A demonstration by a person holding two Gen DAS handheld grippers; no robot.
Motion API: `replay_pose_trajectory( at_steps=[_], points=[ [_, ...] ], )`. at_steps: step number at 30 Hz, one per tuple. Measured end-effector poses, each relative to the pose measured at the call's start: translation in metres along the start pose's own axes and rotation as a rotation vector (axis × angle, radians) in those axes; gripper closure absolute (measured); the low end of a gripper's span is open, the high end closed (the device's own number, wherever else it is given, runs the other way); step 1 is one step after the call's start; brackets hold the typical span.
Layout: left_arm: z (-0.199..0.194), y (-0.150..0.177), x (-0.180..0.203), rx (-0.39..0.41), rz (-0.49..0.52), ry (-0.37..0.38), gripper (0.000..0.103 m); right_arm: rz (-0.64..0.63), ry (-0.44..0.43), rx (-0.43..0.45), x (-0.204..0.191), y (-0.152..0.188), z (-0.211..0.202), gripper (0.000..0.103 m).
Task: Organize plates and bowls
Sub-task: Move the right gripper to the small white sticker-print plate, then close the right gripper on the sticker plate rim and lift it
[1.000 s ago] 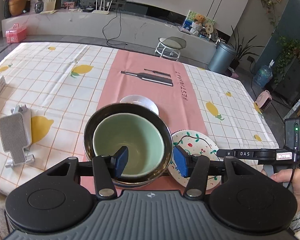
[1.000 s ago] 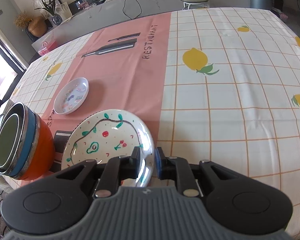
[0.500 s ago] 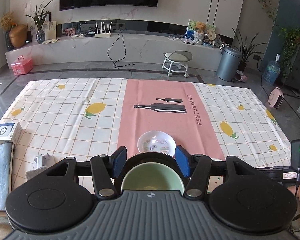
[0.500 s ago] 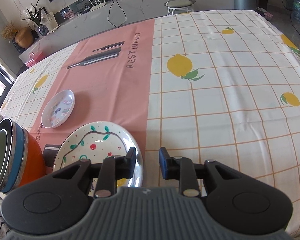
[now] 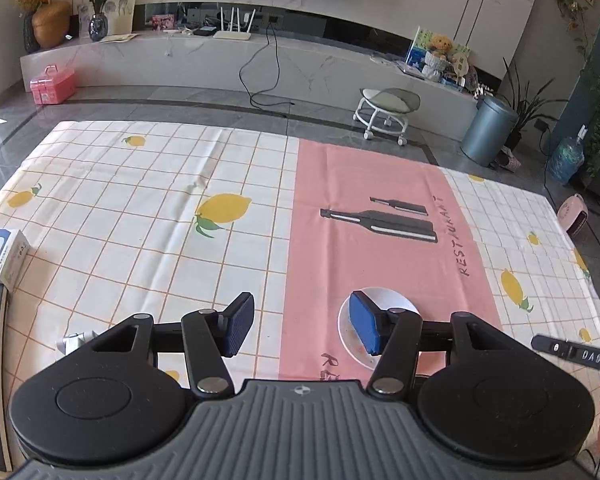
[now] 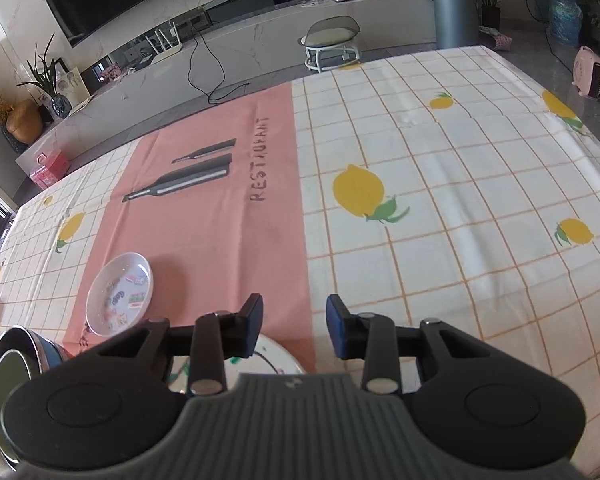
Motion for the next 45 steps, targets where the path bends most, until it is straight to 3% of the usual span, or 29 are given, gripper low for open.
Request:
replay_pose_trajectory(
  at_steps=[7, 10, 15, 19, 23, 29, 35, 37, 40, 43, 45],
  points=[
    [0.036, -0.005, 0.009, -0.028, 0.132, -0.009, 0.038, -0.001, -0.036, 0.019, -0.077, -0.044, 0.01, 0.063],
    [0.052, -0.001, 0.009, -0.058, 0.133, 0.009, 0.038, 0.016, -0.074, 0.014, -0.102, -0.051, 0.021, 0.06],
    [0.079, 0.011, 0.001, -0.158, -0.004, 0.143, 0.038, 0.041, -0.131, -0.048, -0.129, -0.039, 0.047, 0.059],
    [0.087, 0.022, -0.009, -0.202, -0.048, 0.184, 0.044, -0.116, -0.191, -0.097, -0.151, -0.017, 0.057, 0.059],
    [0.091, 0.027, -0.016, -0.221, -0.09, 0.191, 0.044, -0.144, -0.201, -0.138, -0.15, -0.006, 0.067, 0.059],
    [0.097, 0.037, -0.006, -0.246, -0.064, 0.304, 0.044, -0.125, -0.146, -0.174, -0.142, 0.007, 0.089, 0.06],
    [0.107, 0.043, 0.006, -0.255, -0.005, 0.341, 0.045, -0.145, -0.15, -0.156, -0.143, 0.009, 0.091, 0.071],
    [0.108, 0.044, 0.005, -0.263, -0.013, 0.344, 0.049, -0.164, -0.147, -0.158, -0.144, 0.01, 0.09, 0.085],
    [0.107, 0.045, 0.001, -0.262, -0.042, 0.358, 0.051, -0.176, -0.176, -0.163, -0.148, 0.015, 0.09, 0.096],
    [0.105, 0.046, 0.0, -0.262, -0.035, 0.35, 0.062, -0.179, -0.206, -0.17, -0.157, 0.02, 0.089, 0.097],
    [0.105, 0.046, -0.003, -0.256, -0.051, 0.333, 0.076, -0.203, -0.184, -0.147, -0.162, 0.023, 0.088, 0.097]
  ],
)
Point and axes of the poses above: each gripper's, at about its wrist camera, not at the fingertips, and z roughly the way its jaws point, x to its right, y to its underside, the point moved 10 cm from there along z, roughly the way its jaws point, and after that the axes turned 6 degrees about y, right-handed, at the moved point
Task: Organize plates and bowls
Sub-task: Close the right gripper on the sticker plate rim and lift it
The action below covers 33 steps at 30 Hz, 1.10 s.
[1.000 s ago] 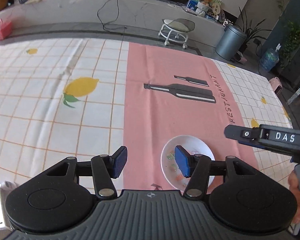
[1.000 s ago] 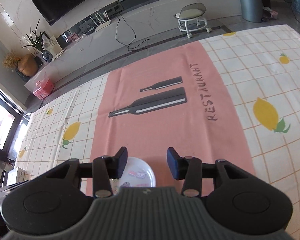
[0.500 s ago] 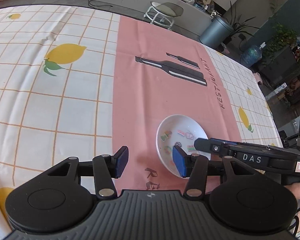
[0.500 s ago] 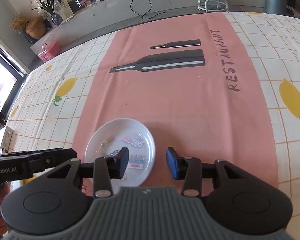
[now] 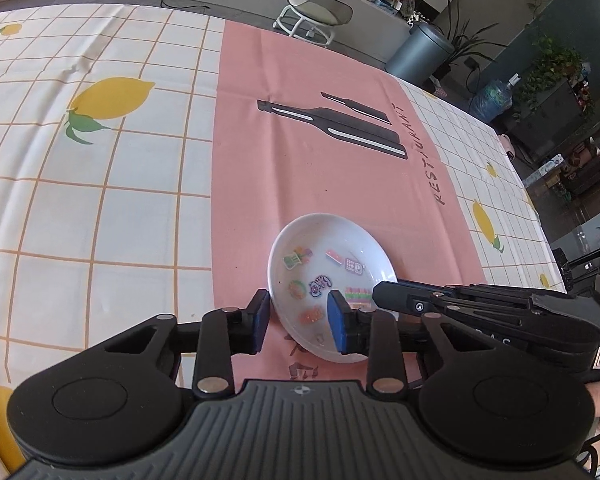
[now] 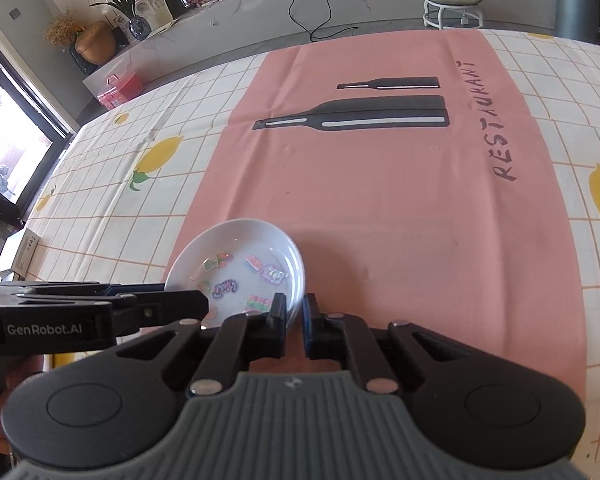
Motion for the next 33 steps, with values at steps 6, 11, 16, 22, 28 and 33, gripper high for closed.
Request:
replay_pose_trajectory(
  at_steps=[6, 11, 16, 22, 28, 33],
  points=[
    [-0.003, -0.001, -0.015, 0.027, -0.106, 0.004, 0.096, 0.026, -0.009, 0.016, 0.002, 0.0, 0.001, 0.097],
    [-0.003, -0.003, -0.013, 0.045, -0.091, -0.042, 0.098, 0.033, -0.017, 0.022, 0.0, 0.001, 0.0, 0.097],
    [-0.016, -0.008, -0.005, 0.085, -0.084, -0.062, 0.1, 0.087, -0.035, 0.081, 0.001, -0.007, -0.011, 0.102],
    [-0.047, -0.024, 0.019, 0.209, -0.047, -0.047, 0.102, 0.114, -0.067, 0.165, -0.001, -0.017, -0.039, 0.102],
    [-0.067, -0.03, 0.052, 0.255, -0.015, 0.037, 0.101, 0.113, -0.058, 0.248, 0.004, -0.027, -0.081, 0.102],
    [-0.068, -0.027, 0.092, 0.239, 0.026, 0.147, 0.101, 0.197, -0.043, 0.297, 0.028, -0.026, -0.121, 0.102]
  ],
)
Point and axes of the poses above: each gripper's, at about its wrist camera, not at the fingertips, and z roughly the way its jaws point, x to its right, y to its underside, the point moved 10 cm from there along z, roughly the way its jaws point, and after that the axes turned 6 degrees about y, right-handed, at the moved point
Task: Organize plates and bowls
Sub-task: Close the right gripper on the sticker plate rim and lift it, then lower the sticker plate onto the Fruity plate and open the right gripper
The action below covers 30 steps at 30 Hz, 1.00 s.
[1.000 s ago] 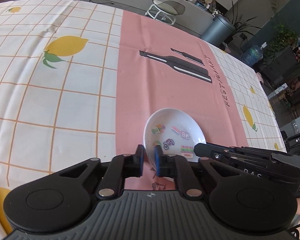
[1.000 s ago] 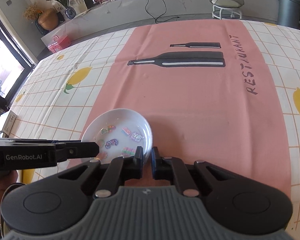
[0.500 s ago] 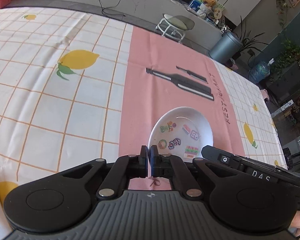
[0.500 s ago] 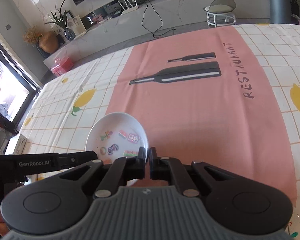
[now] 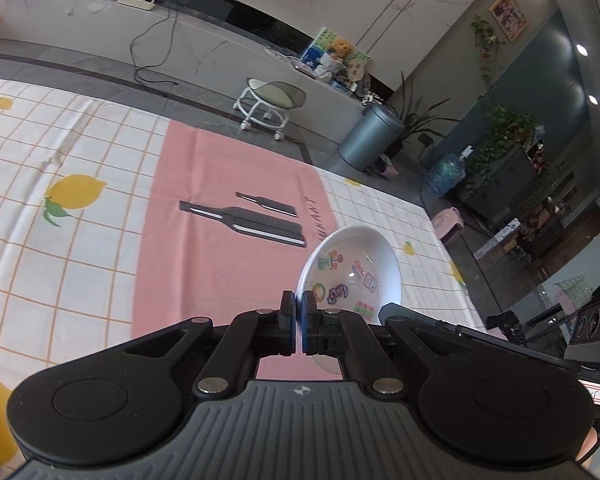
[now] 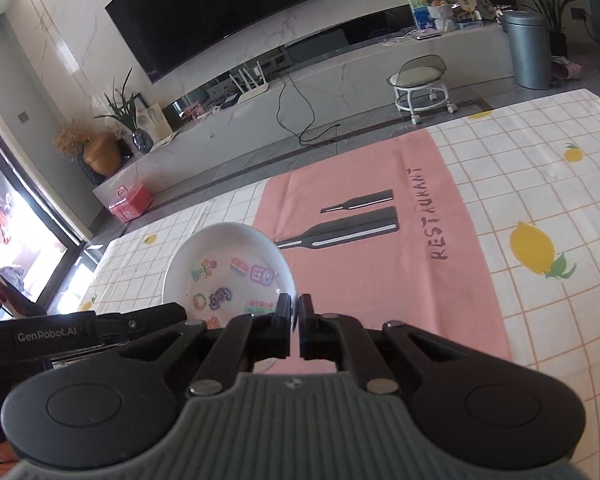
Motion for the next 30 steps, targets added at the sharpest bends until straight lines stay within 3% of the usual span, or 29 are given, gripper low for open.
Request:
replay_pose_trajectory(
  at_steps=[7, 11, 22, 30],
  points=[
    [0.012, 0.024, 0.05, -0.07, 0.048, 0.108, 0.1, 0.067, 0.04, 0.02, 0.038, -0.001, -0.056, 0.102],
    [0.023, 0.043, 0.075, -0.136, 0.109, 0.129, 0.1, 0.092, 0.081, 0.035, 0.062, 0.011, -0.086, 0.102],
    [0.05, 0.085, 0.095, -0.255, 0.216, 0.062, 0.1, 0.241, 0.112, -0.042, 0.112, 0.064, -0.101, 0.101],
    [0.055, 0.102, 0.085, -0.317, 0.254, -0.029, 0.1, 0.239, 0.131, -0.099, 0.119, 0.081, -0.088, 0.101]
  ],
)
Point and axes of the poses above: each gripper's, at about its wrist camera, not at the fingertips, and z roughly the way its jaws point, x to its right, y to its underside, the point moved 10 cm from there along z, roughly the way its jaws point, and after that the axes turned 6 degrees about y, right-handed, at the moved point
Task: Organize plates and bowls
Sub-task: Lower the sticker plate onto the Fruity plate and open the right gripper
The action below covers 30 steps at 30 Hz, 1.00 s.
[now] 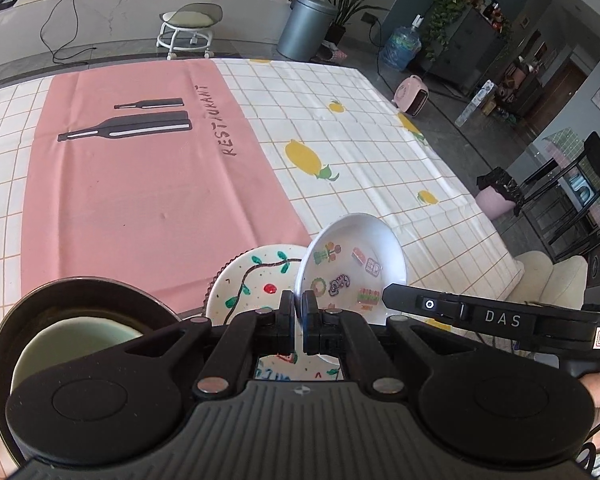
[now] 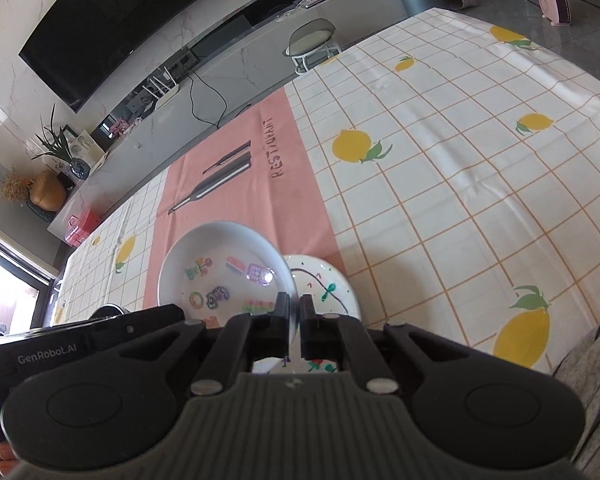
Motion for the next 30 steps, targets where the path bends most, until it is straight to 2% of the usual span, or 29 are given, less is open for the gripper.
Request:
replay_pose_trajectory(
  at_steps=[10, 15, 18, 26, 28, 30],
  points=[
    [0.014, 0.014, -0.004, -0.038, 0.081, -0.145, 0.1, 0.02, 0.017, -0.062, 0.003, 0.016, 0.021, 0.101],
    [0.016, 0.016, -0.002, -0.031, 0.128, -0.181, 0.1, -0.013, 0.036, -0.058, 0.003, 0.018, 0.024, 0.101],
    [0.019, 0.017, -0.002, -0.038, 0.131, -0.186, 0.1, 0.0, 0.048, -0.085, 0.005, 0.021, 0.029, 0.101],
    [0.02, 0.016, -0.001, -0.024, 0.154, -0.21, 0.1, 0.013, 0.058, -0.089, 0.007, 0.022, 0.034, 0.1],
    [0.02, 0.015, -0.002, -0.011, 0.169, -0.238, 0.092, 0.018, 0.068, -0.088, 0.008, 0.022, 0.036, 0.101],
    [0.018, 0.013, -0.001, 0.007, 0.202, -0.274, 0.078, 0.035, 0.071, -0.083, 0.01, 0.021, 0.037, 0.101]
  ],
)
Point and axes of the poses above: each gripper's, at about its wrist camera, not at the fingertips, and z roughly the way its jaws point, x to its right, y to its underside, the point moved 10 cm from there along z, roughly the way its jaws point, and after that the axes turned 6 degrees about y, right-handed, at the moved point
